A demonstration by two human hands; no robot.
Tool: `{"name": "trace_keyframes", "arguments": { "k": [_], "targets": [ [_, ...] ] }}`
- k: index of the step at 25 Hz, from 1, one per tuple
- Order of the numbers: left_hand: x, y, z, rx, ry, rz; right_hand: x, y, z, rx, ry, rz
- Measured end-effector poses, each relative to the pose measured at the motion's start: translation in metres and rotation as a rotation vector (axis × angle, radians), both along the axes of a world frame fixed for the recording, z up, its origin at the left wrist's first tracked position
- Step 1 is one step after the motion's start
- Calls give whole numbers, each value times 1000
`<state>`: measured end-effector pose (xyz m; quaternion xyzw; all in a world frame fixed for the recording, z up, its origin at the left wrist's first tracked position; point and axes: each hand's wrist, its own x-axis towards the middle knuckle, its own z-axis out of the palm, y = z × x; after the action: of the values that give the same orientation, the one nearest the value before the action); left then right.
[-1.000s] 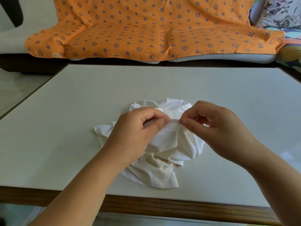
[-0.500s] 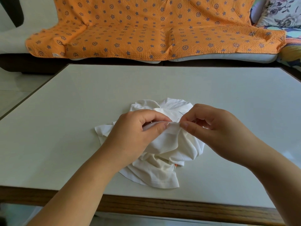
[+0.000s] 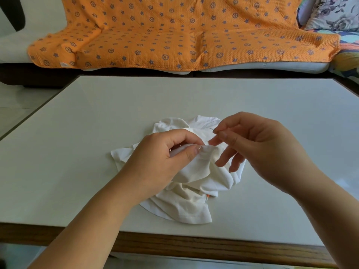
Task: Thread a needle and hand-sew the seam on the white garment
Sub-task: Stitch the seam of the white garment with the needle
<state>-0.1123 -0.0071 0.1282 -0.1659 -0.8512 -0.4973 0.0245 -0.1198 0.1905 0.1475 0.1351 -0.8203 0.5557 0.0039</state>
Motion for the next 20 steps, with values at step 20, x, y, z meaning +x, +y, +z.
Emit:
{"name": "trace_keyframes", "arguments": {
  "k": [20],
  "targets": [
    [0, -3, 0, 12, -9, 13, 3, 2, 2, 222, -9, 40]
  ]
}}
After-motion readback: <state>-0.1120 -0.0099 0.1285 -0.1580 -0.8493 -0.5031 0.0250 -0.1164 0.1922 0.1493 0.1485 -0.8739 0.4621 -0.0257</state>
